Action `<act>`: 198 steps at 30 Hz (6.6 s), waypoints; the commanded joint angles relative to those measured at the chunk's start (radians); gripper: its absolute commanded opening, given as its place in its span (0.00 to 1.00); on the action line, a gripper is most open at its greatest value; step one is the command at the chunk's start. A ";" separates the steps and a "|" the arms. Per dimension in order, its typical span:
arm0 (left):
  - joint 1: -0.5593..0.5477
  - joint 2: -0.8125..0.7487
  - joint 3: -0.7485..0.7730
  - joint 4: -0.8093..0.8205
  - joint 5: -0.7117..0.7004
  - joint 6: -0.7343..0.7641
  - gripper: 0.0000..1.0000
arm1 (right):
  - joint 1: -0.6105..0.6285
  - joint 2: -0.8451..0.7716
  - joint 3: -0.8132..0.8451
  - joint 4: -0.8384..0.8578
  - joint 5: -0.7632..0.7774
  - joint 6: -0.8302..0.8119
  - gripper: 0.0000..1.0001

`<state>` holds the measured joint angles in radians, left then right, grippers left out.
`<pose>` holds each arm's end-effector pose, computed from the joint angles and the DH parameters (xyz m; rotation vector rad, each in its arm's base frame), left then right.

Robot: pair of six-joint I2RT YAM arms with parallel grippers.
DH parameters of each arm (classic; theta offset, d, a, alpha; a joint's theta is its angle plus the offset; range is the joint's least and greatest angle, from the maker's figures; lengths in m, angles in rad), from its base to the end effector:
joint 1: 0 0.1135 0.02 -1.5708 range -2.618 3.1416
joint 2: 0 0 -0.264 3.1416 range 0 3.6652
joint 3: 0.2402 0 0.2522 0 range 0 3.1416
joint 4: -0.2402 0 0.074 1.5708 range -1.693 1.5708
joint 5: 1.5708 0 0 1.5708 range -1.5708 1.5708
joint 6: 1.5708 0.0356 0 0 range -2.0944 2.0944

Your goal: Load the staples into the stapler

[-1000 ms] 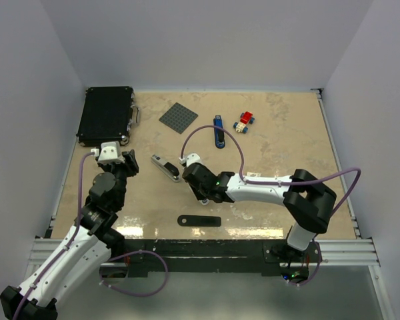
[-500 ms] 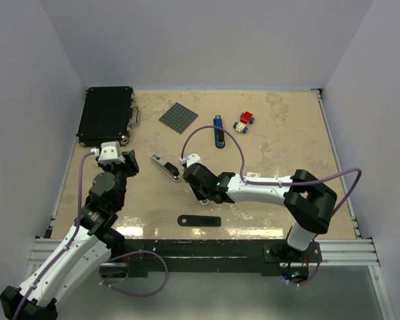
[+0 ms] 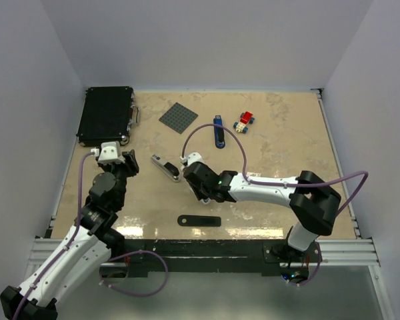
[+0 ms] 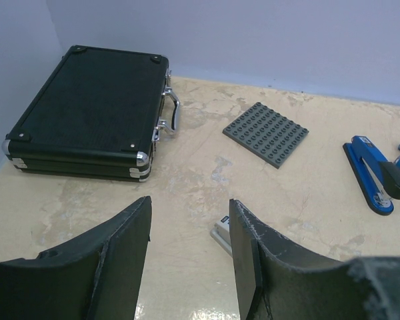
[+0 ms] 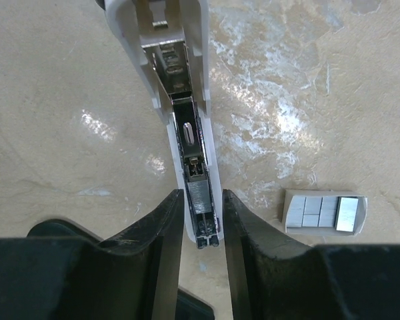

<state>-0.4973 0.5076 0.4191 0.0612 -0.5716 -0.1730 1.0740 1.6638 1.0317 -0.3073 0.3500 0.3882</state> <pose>0.1344 -0.0511 0.2771 -0.1850 1.5834 -0.0652 0.1733 0.2940 0.1933 -0.6873 2.3440 0.2108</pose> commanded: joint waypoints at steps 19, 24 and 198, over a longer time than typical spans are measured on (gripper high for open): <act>0.008 -0.003 0.043 0.017 0.010 -0.013 0.55 | -0.043 0.022 0.071 0.036 -0.003 -0.046 0.34; 0.008 0.002 0.041 0.019 0.013 -0.013 0.55 | -0.043 0.042 0.070 0.051 -0.029 -0.051 0.34; -0.268 -0.014 0.030 -0.037 -0.165 0.047 0.75 | -0.043 0.053 -0.122 0.020 -0.175 -0.051 0.04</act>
<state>-0.7723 0.4938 0.4385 -0.0162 -0.7258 -0.1368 1.0321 1.6421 0.9859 -0.3252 0.2150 0.3161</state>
